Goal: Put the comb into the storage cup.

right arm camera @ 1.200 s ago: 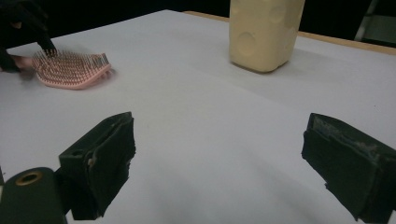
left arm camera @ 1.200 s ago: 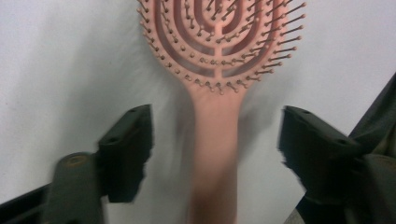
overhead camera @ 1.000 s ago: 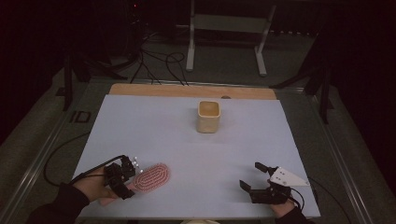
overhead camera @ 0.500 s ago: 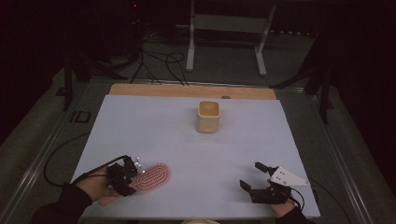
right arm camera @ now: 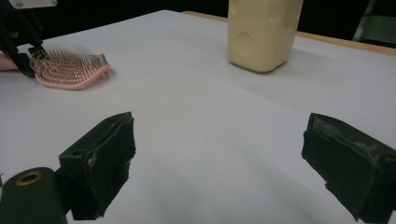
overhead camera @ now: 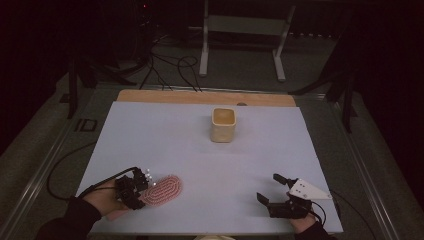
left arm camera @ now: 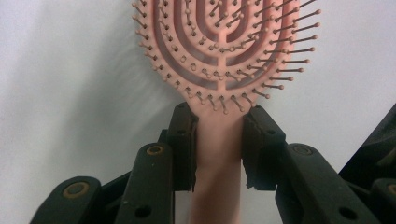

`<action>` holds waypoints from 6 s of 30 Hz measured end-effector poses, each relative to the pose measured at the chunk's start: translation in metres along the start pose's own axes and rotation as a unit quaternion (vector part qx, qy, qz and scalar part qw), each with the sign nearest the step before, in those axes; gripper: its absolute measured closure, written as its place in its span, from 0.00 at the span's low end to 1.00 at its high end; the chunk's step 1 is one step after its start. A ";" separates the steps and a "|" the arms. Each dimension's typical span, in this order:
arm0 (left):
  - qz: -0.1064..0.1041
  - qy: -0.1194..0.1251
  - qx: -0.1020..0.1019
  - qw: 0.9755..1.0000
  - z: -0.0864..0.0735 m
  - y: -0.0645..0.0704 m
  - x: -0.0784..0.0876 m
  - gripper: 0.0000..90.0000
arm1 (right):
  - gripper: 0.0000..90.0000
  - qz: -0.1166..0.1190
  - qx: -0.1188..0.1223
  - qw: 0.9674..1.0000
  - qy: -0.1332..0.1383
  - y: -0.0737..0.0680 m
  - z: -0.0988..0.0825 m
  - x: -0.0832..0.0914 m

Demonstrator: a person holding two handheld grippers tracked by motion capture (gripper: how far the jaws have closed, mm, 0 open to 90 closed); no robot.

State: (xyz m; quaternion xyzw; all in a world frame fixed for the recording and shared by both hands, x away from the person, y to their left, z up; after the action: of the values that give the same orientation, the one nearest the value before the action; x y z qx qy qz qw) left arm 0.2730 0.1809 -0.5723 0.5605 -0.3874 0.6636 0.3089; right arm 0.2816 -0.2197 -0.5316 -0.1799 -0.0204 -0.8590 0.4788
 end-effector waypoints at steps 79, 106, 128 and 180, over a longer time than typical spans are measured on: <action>0.037 0.348 0.099 0.932 0.133 0.000 0.050 0.79 | 0.10 -0.002 -0.008 1.000 0.004 0.003 -0.001 0.001; 0.049 0.440 0.160 0.882 0.140 0.000 0.061 0.79 | 0.10 -0.009 -0.006 1.000 0.003 0.002 0.002 0.000; 0.063 0.460 0.197 0.864 0.136 -0.005 0.057 0.79 | 0.10 -0.013 -0.007 1.000 -0.001 0.003 0.004 0.001; 0.067 0.483 0.198 0.850 0.131 -0.007 0.069 0.79 | 0.10 0.015 0.040 0.999 -0.004 -0.034 0.145 -0.015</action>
State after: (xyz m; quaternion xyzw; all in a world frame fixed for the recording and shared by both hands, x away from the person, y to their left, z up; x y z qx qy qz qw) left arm 0.3326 0.0702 -0.4940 0.1911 -0.0861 0.9324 0.2945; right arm 0.3028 -0.1587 -0.3962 -0.1648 -0.0541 -0.8494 0.4984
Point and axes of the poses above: each handheld gripper's, and its own axes: x roughly backward along the jaws, z roughly out of its top, y roughly to its right, the point moved 9 cm from there along -x, roughly forward along the jaws, and after that the axes turned 13 degrees about z, right-handed, at the moved point
